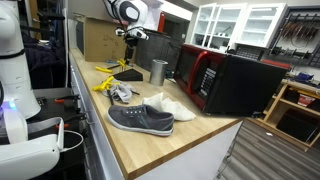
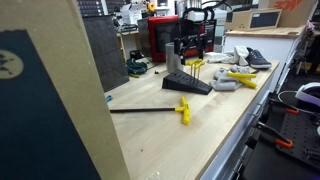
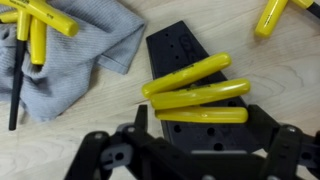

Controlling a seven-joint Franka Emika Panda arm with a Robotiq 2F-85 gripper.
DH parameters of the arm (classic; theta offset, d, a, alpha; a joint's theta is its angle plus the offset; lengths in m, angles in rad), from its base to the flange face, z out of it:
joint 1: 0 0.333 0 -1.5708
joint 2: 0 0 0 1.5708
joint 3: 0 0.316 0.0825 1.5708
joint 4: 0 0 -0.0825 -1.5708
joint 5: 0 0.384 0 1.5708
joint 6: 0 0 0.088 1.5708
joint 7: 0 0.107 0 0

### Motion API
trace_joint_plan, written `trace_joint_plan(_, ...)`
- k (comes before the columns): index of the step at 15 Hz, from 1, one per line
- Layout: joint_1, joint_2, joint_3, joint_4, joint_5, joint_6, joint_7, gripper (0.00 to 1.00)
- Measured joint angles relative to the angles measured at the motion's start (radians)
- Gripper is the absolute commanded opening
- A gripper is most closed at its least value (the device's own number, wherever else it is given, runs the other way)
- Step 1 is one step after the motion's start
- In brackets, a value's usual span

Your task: Move one yellow object from the holder to the table

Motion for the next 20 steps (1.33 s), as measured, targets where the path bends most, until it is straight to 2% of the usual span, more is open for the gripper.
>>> trace_joint_plan(1,0.0,0.0,0.0,-0.001,0.0,0.007,0.0,0.74)
trace_joint_plan(2,0.0,0.0,0.0,-0.001,0.0,0.014,-0.001,0.68)
trace_joint_plan(3,0.0,0.001,0.0,-0.001,0.0,0.022,-0.001,0.68)
trace_joint_plan(4,0.001,0.001,0.001,-0.001,0.0,0.029,-0.002,0.62)
trace_joint_plan(16,0.008,-0.004,0.006,0.0,0.003,0.042,-0.008,0.62)
trace_joint_plan(20,0.01,-0.038,0.015,0.003,-0.011,0.004,-0.008,0.62)
